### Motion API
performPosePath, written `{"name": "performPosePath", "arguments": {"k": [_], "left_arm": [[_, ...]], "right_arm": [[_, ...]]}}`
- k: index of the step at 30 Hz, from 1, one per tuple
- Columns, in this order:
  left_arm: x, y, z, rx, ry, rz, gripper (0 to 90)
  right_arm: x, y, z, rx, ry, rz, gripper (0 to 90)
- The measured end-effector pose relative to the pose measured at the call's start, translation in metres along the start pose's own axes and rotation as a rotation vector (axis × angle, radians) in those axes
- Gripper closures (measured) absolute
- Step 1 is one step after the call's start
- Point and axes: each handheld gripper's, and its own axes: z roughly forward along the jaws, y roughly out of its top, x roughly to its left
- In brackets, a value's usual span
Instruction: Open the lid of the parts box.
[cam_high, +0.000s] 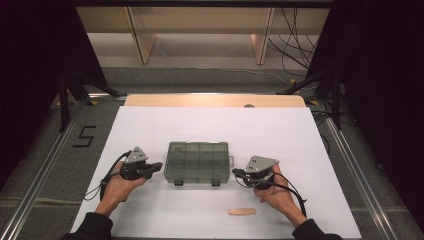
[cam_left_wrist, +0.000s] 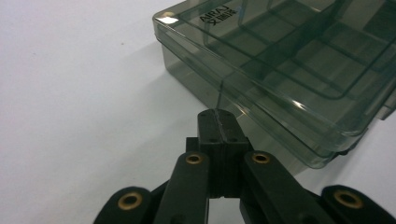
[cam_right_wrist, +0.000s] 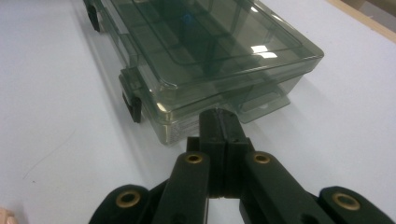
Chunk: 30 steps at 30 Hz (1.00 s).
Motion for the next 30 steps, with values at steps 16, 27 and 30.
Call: {"name": "performPosePath", "arguments": {"k": [16, 27, 30], "left_arm": [[-0.012, 0.006, 0.0, -0.001, -0.042, 0.068, 89.8], [-0.017, 0.012, -0.001, -0.071, -0.039, 0.028, 89.8], [-0.016, 0.015, -0.002, -0.098, -0.025, 0.036, 89.8]], "right_arm": [[0.001, 0.005, 0.007, -0.017, 0.025, -0.005, 90.0], [-0.001, 0.012, 0.008, -0.065, 0.005, -0.006, 90.0], [-0.001, 0.015, 0.008, -0.083, -0.001, -0.003, 90.0]]}}
